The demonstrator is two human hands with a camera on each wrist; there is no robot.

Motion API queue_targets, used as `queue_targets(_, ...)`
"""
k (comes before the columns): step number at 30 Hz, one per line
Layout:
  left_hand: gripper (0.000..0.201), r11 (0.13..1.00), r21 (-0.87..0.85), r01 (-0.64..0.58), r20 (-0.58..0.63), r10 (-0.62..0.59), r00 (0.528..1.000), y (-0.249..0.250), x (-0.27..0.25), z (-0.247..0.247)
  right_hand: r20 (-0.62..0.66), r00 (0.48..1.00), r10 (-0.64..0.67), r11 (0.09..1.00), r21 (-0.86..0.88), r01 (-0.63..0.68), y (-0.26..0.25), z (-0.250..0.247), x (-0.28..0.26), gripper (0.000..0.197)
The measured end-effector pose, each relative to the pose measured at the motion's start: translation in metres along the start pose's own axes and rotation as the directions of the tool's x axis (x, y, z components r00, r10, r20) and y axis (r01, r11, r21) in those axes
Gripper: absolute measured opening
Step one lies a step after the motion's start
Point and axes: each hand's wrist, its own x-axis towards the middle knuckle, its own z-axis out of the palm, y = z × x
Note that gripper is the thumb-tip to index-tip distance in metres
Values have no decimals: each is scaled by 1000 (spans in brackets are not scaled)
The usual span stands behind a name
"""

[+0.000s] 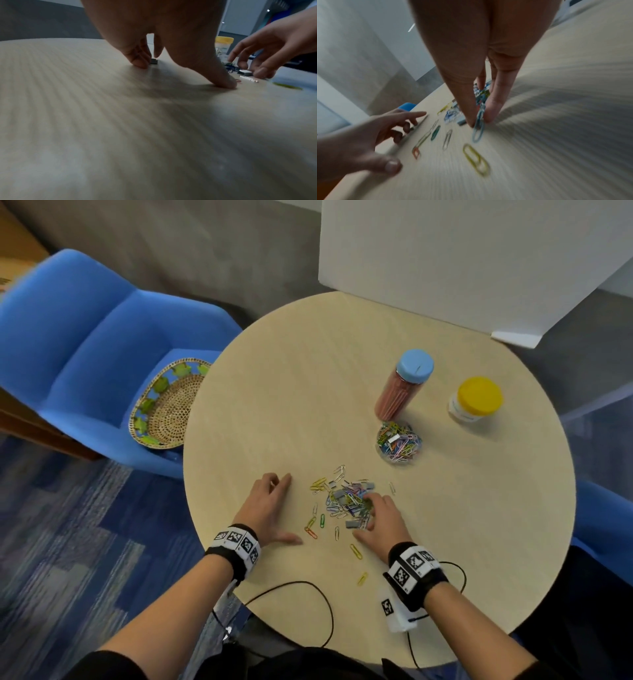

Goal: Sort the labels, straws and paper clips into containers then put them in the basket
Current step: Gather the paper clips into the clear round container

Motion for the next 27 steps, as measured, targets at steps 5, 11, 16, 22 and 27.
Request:
queue_targets(5, 117, 969, -240, 64, 1, -65, 998, 21, 9, 6, -92, 994, -56, 994, -95, 47, -15, -23, 25, 91)
queue_targets(11, 100, 987, -159, -29, 15, 32, 999, 56, 30, 12, 31, 974, -223, 903, -370, 218, -25, -20, 41, 53)
queue_targets(16, 41, 985, -54, -163, -37, 162, 986, 78, 48, 8, -79, 975, -208, 964, -185, 190, -18, -25, 44, 27)
queue_targets(22, 26, 985, -88, -147, -41, 144, 989, 88, 68, -4, -118, 992, -32, 996, 80, 42, -1, -46, 51, 31)
queue_targets(27, 29, 987, -86, -138, -64, 133, 989, 87, 76, -7, -89, 988, 126, 912, 402, -80, 20, -71, 64, 37)
